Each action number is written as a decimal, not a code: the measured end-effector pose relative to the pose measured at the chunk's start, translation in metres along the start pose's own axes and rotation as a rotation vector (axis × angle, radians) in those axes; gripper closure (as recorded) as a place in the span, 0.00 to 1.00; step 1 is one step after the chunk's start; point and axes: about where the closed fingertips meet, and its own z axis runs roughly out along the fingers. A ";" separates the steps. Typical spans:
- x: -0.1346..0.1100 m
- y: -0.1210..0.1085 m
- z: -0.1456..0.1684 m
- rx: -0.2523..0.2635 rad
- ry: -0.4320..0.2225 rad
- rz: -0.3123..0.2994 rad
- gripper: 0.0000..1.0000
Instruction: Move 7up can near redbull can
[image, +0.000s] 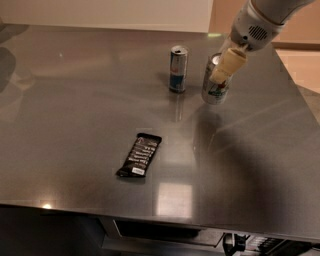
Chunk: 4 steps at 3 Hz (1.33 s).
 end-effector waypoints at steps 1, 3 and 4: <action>-0.002 -0.026 0.023 0.017 0.014 0.056 1.00; -0.011 -0.050 0.056 -0.033 0.007 0.096 0.58; -0.016 -0.053 0.068 -0.064 0.005 0.097 0.36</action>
Offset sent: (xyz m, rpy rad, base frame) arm 0.0759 0.0051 -0.0373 0.0217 0.0651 -0.1129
